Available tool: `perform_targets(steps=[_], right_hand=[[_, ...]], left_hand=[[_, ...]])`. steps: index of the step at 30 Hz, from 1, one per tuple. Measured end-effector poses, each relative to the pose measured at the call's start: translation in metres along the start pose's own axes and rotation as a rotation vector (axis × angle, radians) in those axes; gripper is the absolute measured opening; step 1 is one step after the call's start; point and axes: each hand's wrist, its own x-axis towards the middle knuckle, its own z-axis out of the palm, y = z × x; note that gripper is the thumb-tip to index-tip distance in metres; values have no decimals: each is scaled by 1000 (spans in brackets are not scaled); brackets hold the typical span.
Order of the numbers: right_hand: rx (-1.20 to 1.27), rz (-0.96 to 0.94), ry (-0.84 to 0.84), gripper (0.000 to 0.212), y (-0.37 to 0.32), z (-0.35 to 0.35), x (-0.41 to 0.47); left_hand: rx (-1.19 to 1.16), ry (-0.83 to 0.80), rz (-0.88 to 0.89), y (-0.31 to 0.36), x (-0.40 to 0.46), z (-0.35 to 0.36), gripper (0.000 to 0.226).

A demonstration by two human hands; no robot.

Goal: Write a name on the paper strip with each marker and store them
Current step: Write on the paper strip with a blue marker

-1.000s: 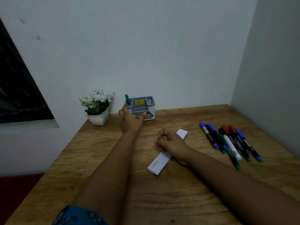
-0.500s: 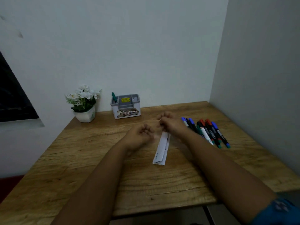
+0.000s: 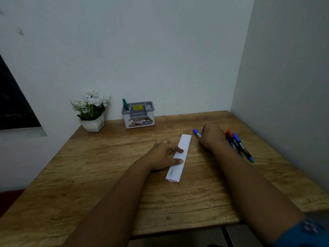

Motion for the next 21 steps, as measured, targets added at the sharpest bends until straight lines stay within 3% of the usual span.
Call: perform_targets(steps=[5,8,12,15,18,21], right_hand=[[31,-50,3,30,-12,-3,-12],[301,-140,16,30,-21,-16,-23],[1009,-201,-315,21,-45,-12,-41],[1439,-129,-546,34,-61,6,-47],[1532,-68,-696,37,-63,26,-45],[1543,-60,-774,30,-62,37,-41]], left_hand=[[-79,-59,-7,-10,-10,-19,45],[-149,-70,8,-21,-20,-28,44],[-225,-57,-8,-26,-26,-33,37],[-254,-43,-7,-23,-27,-28,30],[-275,-2,-23,-21,-29,-23,26],[-265,136,-63,-20,-28,-24,42]])
